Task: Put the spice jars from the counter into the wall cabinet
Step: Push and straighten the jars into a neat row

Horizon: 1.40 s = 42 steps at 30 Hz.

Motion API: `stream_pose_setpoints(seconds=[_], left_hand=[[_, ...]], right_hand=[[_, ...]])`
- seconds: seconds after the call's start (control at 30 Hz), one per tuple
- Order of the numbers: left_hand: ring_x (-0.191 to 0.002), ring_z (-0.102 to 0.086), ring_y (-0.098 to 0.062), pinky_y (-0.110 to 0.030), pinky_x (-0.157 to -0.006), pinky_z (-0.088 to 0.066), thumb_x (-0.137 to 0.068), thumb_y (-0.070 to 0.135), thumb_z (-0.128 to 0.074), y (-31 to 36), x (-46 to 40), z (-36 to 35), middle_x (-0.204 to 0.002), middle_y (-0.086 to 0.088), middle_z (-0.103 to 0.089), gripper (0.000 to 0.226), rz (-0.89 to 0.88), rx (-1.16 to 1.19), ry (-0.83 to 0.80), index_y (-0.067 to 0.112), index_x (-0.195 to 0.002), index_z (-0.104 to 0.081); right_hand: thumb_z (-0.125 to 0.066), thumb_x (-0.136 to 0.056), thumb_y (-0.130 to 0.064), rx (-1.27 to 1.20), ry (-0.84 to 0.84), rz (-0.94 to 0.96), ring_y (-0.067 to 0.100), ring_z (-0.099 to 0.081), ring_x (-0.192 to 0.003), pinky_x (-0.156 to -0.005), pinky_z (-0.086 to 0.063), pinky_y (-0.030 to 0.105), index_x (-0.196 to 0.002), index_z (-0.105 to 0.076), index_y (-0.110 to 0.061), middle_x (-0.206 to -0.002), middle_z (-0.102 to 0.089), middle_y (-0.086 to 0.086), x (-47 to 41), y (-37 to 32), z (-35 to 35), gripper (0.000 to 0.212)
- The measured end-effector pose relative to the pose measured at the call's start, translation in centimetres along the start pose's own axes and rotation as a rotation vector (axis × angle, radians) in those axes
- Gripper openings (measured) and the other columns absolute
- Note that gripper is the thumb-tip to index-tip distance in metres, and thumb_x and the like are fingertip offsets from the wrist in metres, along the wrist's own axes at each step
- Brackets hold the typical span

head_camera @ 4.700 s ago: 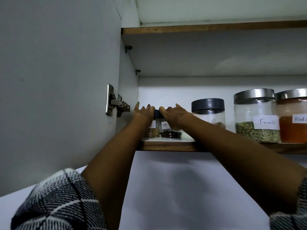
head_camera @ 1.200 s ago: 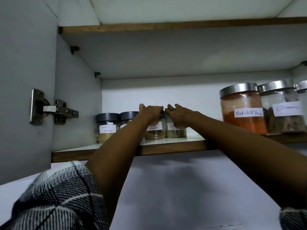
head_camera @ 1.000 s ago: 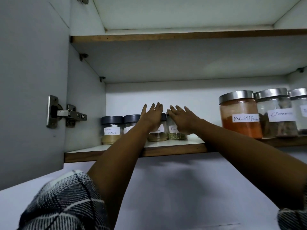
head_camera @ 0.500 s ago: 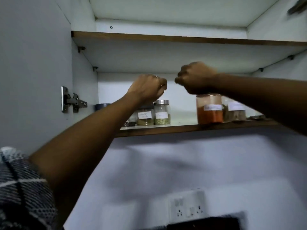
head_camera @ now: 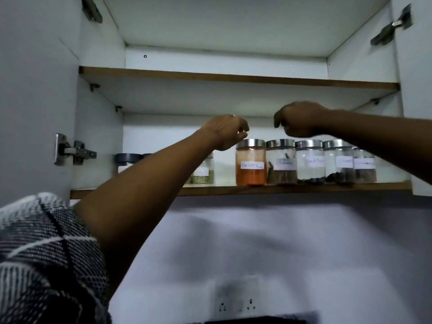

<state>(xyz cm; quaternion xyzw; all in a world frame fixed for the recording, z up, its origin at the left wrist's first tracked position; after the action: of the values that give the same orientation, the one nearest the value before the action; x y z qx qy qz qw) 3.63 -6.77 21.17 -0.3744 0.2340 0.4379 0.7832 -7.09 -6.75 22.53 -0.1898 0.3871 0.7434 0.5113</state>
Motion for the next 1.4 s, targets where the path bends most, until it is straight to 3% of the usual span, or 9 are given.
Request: stream_pose_setpoints(seconds=[0.13, 0.27, 0.4, 0.6, 0.9, 1.4], left_hand=[[-0.127, -0.049, -0.026, -0.036, -0.102, -0.039, -0.101, 0.029, -0.040, 1.7, -2.1, -2.4, -0.140, -0.008, -0.052, 0.041, 0.095, 0.031, -0.104, 0.011, -0.137, -0.047], [-0.122, -0.051, -0.029, -0.035, -0.092, -0.040, -0.101, 0.029, -0.042, 2.6, -2.5, -3.9, -0.135, -0.011, -0.055, 0.040, 0.150, 0.014, -0.158, 0.012, -0.136, -0.049], [-0.121, -0.052, -0.028, -0.035, -0.092, -0.041, -0.099, 0.021, -0.046, 2.4, -2.9, -3.7, -0.133, -0.009, -0.058, 0.036, 0.170, -0.029, -0.130, 0.014, -0.133, -0.054], [-0.117, -0.055, -0.028, -0.035, -0.089, -0.043, -0.099, 0.017, -0.046, 2.0, -3.4, -4.1, -0.131, -0.009, -0.061, 0.034, 0.187, -0.032, -0.088, 0.014, -0.130, -0.057], [-0.118, -0.055, -0.028, -0.035, -0.090, -0.044, -0.099, 0.016, -0.045, 0.1, -3.9, -6.2, -0.131, -0.009, -0.060, 0.035, 0.218, -0.037, -0.092, 0.016, -0.132, -0.055], [-0.116, -0.054, -0.031, -0.034, -0.090, -0.043, -0.093, -0.006, -0.041, -4.6, -5.0, -12.1, -0.127, -0.013, -0.061, 0.047, 0.260, 0.017, -0.120, 0.011, -0.136, -0.050]], right_hand=[[-0.049, -0.090, -0.012, -0.173, -0.103, 0.018, 0.029, -0.042, -0.129, -0.102, -0.035, 0.035, -0.138, -0.040, -0.011, -0.144, -0.041, 0.012, 1.3, 2.1, -3.8, 0.049], [-0.049, -0.088, -0.008, -0.257, -0.114, 0.080, 0.033, -0.047, -0.119, -0.097, -0.040, 0.038, -0.133, -0.043, -0.008, -0.133, -0.048, 0.017, 2.2, 2.4, -6.3, 0.046], [-0.049, -0.082, -0.004, -0.289, -0.061, 0.100, 0.033, -0.048, -0.117, -0.091, -0.040, 0.037, -0.133, -0.042, -0.010, -0.132, -0.048, 0.015, 2.0, 2.4, -7.2, 0.052], [-0.055, -0.083, -0.006, -0.277, 0.044, 0.095, 0.035, -0.046, -0.120, -0.089, -0.038, 0.033, -0.139, -0.035, -0.006, -0.137, -0.044, 0.016, 1.5, 2.2, -7.7, 0.059], [-0.054, -0.085, -0.006, -0.223, -0.001, 0.089, 0.035, -0.046, -0.122, -0.092, -0.038, 0.035, -0.141, -0.031, -0.006, -0.141, -0.040, 0.016, -0.4, 1.4, -9.3, 0.060], [-0.062, -0.081, -0.004, -0.239, 0.004, 0.077, 0.035, -0.042, -0.125, -0.096, -0.038, 0.038, -0.140, -0.028, -0.003, -0.142, -0.037, 0.019, -4.8, -0.8, -14.2, 0.069]])
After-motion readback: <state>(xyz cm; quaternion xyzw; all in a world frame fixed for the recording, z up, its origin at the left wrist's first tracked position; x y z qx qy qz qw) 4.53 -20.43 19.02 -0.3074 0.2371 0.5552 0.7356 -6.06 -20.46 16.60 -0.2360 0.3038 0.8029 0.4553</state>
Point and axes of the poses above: each hand's wrist, its own x-axis away from the middle knuckle, its own z-axis out of the back of the hand, y = z × x, the point moved 10 cm from there along -x, towards the middle knuckle
